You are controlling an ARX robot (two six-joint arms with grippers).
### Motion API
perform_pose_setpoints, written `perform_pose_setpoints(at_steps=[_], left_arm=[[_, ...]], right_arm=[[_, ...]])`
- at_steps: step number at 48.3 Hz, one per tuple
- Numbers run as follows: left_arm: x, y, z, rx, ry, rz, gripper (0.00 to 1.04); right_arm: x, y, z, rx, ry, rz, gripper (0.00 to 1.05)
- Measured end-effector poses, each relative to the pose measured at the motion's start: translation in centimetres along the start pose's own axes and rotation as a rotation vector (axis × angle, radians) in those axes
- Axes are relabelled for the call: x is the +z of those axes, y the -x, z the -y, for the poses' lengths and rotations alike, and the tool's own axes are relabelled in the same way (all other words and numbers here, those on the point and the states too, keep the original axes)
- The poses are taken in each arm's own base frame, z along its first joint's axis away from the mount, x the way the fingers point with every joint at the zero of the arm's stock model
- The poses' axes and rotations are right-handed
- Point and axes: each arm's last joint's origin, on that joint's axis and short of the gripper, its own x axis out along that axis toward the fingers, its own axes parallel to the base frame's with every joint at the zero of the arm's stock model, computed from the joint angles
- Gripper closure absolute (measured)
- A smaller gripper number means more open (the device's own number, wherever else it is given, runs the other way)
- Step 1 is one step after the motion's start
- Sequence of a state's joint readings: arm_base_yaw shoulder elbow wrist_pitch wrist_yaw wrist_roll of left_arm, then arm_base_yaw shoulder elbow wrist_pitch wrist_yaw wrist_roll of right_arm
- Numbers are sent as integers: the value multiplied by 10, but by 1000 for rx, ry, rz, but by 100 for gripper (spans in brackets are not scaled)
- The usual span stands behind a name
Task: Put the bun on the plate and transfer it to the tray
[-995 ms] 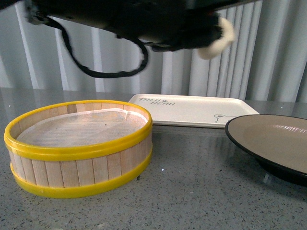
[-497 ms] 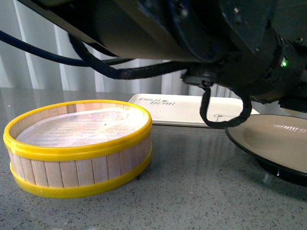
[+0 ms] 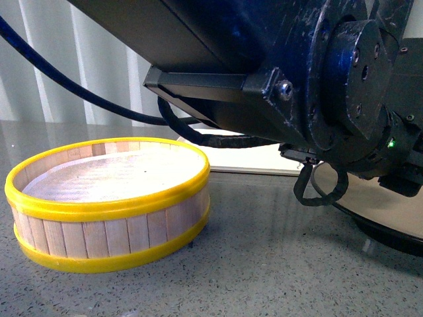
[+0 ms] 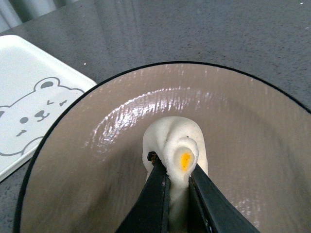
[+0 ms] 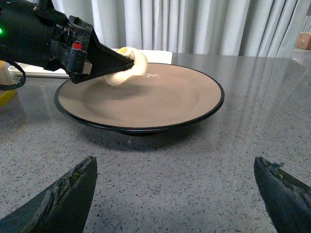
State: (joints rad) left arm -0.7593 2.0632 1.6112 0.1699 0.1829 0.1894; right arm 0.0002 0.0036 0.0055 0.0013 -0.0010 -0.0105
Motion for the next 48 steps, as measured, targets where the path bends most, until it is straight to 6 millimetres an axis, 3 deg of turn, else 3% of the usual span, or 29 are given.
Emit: perform_pose_setpoints(at_steps=[25, 35, 48], left_arm=[[-13, -20, -5, 46, -25, -109, 98], [-10, -20, -6, 41, -11, -119, 60], [-10, -19, -8, 28, 45, -112, 25]], right_arm=[[0, 0, 0, 0, 0, 0, 8], [0, 0, 0, 0, 0, 0, 8], [0, 0, 0, 0, 0, 0, 8]])
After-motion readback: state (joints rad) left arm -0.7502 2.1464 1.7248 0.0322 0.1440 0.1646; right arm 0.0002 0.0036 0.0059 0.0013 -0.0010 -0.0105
